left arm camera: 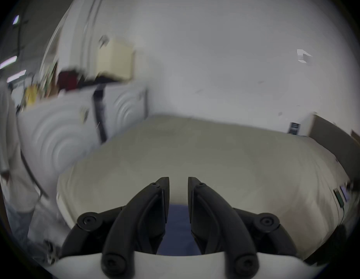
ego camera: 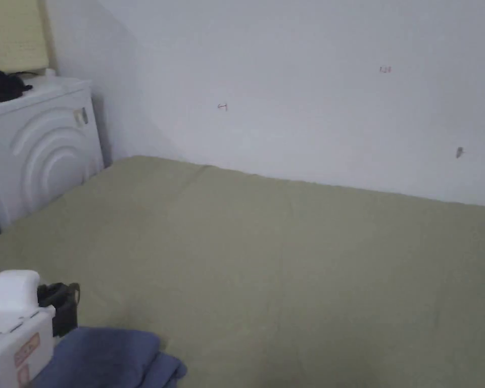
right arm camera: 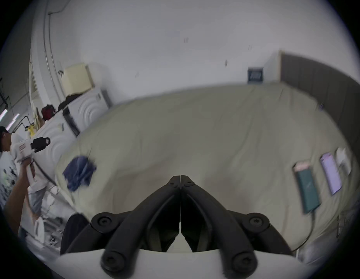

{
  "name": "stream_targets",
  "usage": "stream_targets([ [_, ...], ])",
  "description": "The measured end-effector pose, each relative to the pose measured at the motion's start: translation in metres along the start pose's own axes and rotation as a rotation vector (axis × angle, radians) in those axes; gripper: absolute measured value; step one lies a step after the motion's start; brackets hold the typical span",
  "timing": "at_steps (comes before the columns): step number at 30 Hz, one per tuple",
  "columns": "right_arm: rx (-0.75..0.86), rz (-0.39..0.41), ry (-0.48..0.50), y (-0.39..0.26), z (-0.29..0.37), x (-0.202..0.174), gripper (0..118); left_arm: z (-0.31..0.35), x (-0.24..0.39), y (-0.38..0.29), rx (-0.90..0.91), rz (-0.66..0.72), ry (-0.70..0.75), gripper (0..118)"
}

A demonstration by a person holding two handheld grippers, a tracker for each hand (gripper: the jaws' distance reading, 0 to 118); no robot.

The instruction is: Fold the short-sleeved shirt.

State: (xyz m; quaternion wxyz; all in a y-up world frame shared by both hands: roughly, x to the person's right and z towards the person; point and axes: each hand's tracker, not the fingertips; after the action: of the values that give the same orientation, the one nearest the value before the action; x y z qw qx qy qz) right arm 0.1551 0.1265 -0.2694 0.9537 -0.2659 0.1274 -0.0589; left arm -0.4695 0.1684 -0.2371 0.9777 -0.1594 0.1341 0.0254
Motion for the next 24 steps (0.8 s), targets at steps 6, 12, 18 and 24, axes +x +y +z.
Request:
stream_targets([
  [6, 0.374, 0.193, -0.094, 0.083, 0.076, -0.013, 0, 0.057, 0.15, 0.058, 0.247, -0.138, -0.196, 22],
  [12, 0.448, 0.194, -0.091, 0.119, 0.122, -0.015, 0, 0.111, 0.21, 0.095, 0.315, -0.097, -0.235, 22],
  [18, 0.47, 0.184, -0.112, 0.132, 0.119, -0.012, 0, 0.128, 0.216, 0.126, 0.36, -0.159, -0.211, 22],
  [24, 0.488, 0.2, -0.119, 0.138, 0.112, -0.025, 0, 0.114, 0.209, 0.114, 0.306, -0.101, -0.228, 22],
])
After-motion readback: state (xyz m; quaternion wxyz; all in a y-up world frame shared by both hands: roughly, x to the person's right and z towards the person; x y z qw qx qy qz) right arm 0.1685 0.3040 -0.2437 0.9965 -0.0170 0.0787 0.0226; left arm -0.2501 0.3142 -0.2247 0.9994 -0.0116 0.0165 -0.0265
